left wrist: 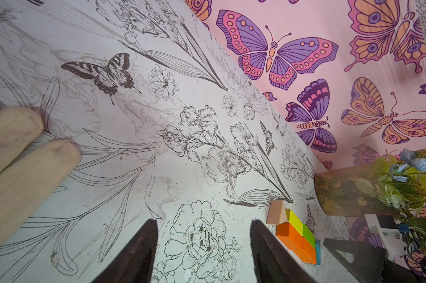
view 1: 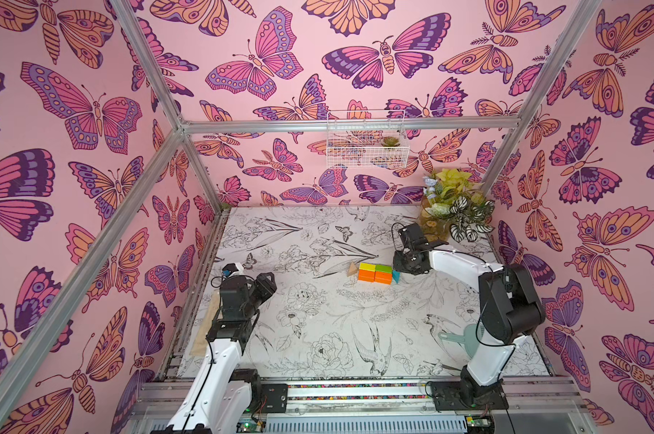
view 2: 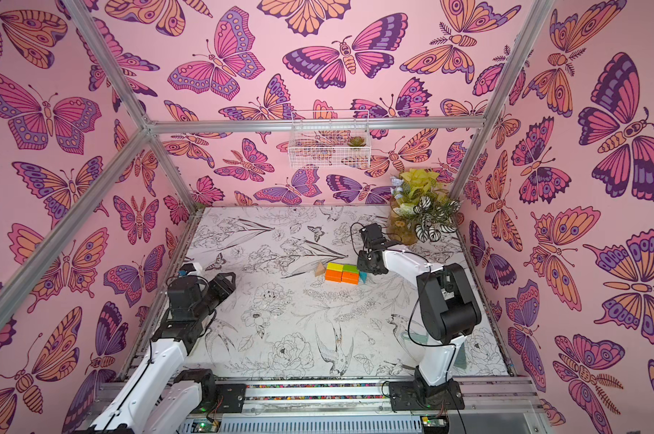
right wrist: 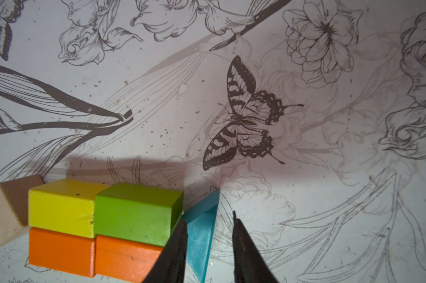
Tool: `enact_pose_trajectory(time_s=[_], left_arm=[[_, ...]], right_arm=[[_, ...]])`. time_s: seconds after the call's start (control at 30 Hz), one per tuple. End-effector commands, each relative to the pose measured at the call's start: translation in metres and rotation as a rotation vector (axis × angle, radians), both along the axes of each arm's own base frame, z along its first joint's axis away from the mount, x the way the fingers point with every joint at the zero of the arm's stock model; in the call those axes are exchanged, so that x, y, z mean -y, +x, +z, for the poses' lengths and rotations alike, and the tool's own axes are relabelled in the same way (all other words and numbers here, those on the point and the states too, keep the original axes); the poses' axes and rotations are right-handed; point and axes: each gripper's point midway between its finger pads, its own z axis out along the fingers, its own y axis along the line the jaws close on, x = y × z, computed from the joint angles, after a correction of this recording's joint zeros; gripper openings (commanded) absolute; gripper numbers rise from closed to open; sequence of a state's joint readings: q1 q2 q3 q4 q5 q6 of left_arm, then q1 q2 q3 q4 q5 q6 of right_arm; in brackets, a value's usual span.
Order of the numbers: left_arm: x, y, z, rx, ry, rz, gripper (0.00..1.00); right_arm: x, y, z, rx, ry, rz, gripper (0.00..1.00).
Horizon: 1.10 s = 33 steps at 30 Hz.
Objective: Assemble a piece of candy with building blocks
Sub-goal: Assemble the building block at the center of the board.
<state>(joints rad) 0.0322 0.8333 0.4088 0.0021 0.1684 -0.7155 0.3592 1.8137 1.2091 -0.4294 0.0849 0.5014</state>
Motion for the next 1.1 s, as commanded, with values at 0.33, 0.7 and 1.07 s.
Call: enact_pose_trajectory(time_s=[0.33, 0.7, 1.07], left_arm=[[0.001, -0.002, -0.003, -0.009, 0.004, -0.01, 0.63], [0.001, -0.002, -0.005, -0.016, 0.003, -0.009, 0.63], [0.001, -0.002, -0.006, -0.017, 0.004, -0.009, 0.63]], right_arm=[[-0.007, 0.007, -0.014, -0.033, -0.004, 0.01, 0.33], [-0.009, 0.005, -0.014, -0.029, 0.007, 0.028, 0.31], [-0.016, 0.006, -0.011, -0.014, 0.043, 0.043, 0.29]])
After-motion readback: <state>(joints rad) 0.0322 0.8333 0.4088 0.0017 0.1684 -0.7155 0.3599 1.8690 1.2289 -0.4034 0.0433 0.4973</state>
